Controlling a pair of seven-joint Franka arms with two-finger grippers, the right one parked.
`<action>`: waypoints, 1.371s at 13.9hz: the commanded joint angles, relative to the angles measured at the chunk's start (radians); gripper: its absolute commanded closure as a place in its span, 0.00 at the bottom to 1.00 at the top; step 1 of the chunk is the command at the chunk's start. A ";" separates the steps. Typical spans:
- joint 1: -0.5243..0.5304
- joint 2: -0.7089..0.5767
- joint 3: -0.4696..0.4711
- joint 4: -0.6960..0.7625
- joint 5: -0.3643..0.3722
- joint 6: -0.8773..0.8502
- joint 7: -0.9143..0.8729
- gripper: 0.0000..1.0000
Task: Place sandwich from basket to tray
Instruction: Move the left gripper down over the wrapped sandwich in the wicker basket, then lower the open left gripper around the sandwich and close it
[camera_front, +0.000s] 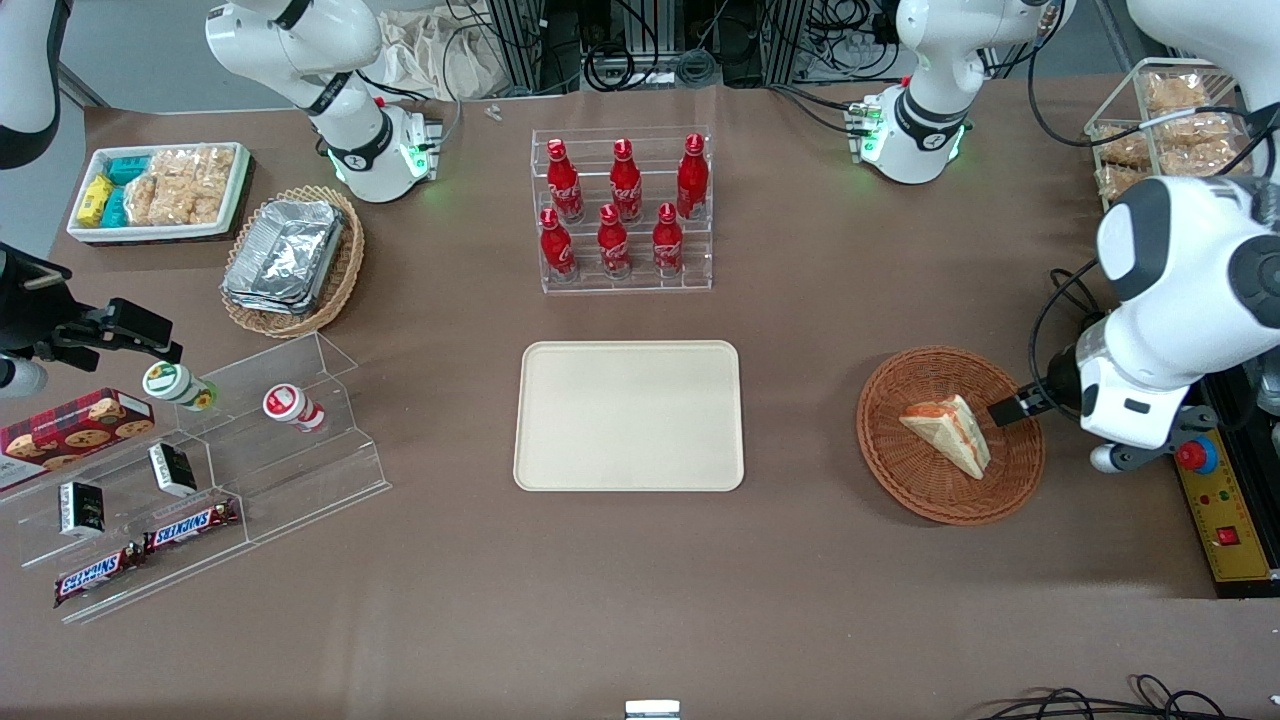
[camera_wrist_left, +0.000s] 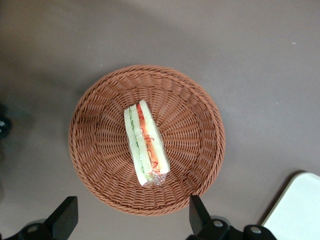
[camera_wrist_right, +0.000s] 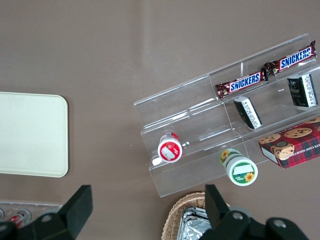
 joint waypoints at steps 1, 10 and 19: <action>-0.012 0.039 0.003 -0.013 0.004 0.032 -0.169 0.00; -0.033 0.130 0.006 -0.058 0.013 0.095 -0.266 0.00; -0.025 0.148 0.011 -0.164 0.046 0.218 -0.265 0.00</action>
